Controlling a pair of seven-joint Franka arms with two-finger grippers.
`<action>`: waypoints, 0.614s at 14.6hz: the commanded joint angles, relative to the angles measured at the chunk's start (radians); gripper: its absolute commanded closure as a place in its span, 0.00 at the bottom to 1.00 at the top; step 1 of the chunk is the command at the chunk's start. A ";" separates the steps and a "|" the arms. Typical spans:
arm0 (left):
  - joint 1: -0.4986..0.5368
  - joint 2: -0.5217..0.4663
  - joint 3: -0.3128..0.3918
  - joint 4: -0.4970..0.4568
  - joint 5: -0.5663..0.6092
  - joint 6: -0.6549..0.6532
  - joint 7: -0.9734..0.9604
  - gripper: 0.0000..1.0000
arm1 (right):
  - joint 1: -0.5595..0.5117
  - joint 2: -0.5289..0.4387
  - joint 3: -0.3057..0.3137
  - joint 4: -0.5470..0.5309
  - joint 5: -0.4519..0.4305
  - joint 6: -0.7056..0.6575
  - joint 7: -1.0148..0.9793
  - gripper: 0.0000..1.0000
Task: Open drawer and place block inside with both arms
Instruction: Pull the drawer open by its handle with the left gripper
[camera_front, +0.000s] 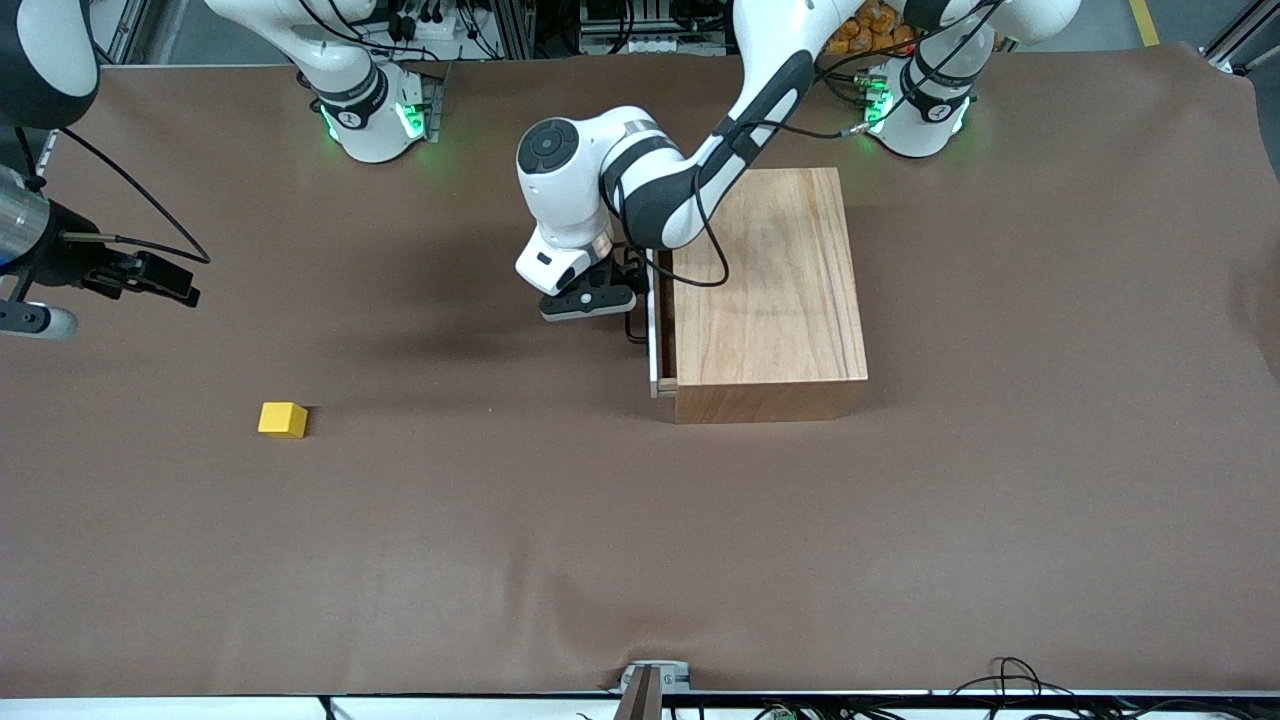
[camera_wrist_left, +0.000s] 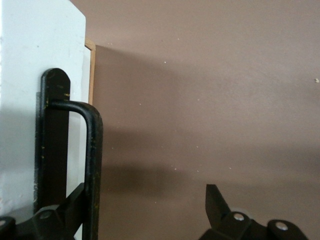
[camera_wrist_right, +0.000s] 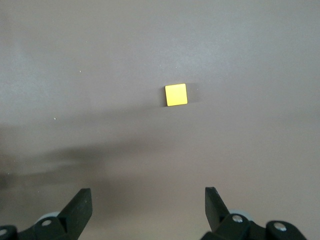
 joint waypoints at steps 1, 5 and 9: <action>-0.030 0.020 -0.002 0.029 0.008 0.023 -0.027 0.00 | -0.017 -0.011 0.008 -0.019 0.001 0.017 -0.015 0.00; -0.053 0.029 -0.002 0.031 0.008 0.051 -0.057 0.00 | -0.017 -0.009 0.009 -0.019 0.001 0.017 -0.015 0.00; -0.070 0.044 0.000 0.031 0.008 0.097 -0.064 0.00 | -0.017 -0.009 0.008 -0.021 0.001 0.017 -0.015 0.00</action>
